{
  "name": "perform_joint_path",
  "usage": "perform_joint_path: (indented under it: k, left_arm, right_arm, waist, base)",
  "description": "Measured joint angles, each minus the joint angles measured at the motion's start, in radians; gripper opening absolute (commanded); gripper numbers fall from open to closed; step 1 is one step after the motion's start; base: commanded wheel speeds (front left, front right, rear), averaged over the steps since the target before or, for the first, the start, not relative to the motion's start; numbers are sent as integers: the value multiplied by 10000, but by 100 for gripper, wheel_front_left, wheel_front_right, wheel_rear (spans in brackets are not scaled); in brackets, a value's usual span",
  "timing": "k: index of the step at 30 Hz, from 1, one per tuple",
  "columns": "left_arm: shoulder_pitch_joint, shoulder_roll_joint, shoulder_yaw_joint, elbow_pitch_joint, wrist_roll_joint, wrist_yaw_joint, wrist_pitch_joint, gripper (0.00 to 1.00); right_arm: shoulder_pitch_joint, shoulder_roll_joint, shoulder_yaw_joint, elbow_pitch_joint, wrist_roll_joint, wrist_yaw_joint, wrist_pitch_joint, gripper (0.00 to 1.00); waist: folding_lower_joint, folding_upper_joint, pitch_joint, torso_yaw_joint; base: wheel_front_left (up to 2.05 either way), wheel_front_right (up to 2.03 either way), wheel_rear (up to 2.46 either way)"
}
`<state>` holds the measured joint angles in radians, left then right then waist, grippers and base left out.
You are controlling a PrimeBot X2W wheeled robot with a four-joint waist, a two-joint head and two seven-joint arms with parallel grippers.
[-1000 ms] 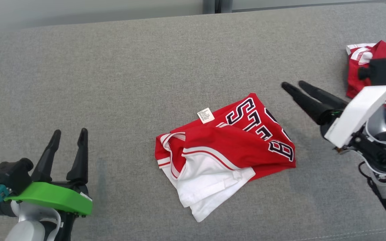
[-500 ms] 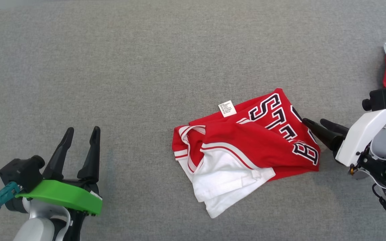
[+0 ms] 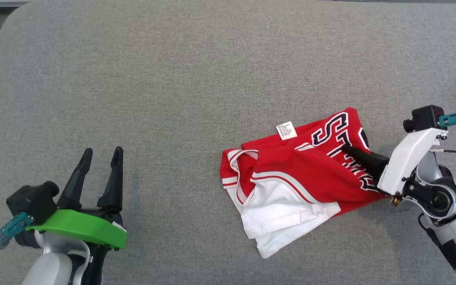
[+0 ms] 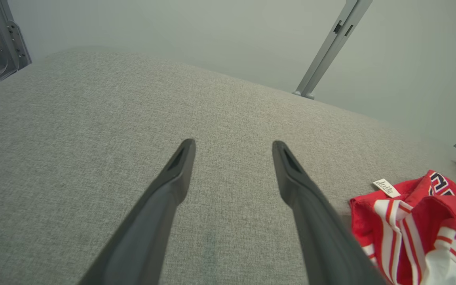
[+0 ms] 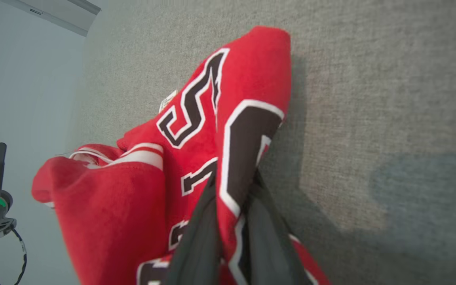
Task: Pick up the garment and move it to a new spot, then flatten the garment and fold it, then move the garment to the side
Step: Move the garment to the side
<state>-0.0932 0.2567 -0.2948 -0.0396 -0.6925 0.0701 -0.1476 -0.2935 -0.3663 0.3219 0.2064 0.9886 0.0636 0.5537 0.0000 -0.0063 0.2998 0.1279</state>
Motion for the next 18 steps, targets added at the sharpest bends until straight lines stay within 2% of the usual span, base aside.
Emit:
perform_joint_path:
  k: [4, 8, 12, 15, 18]
  left_arm:
    - [-49, -173, 25, 249, -71, -12, -159, 100]
    - [-43, -180, 134, 504, -228, -10, -313, 100]
    - [98, -192, 280, 593, -274, -10, -393, 100]
    - [176, -198, 267, 573, -337, -10, -395, 100]
    - [181, -217, 267, 545, -337, -10, -418, 100]
  right_arm:
    - [-326, -52, 153, -236, -6, 328, -33, 0]
    - [-702, -71, 387, -878, -15, 506, -71, 0]
    - [-772, -176, 552, -1237, 10, 504, 79, 0]
    - [-772, -573, 535, -1304, -100, 504, 144, 0]
    - [-791, -849, 4, -1423, -94, 502, -79, 0]
  waist:
    - [0, 0, -228, 83]
    - [0, 0, -541, 99]
    - [0, 0, -867, 29]
    - [0, 0, -1012, -125]
    - [0, 0, -1087, -294]
  base:
    - [0, 0, 0]
    - [0, 0, 0]
    - [0, 0, 0]
    - [0, 0, 0]
    - [0, 0, 0]
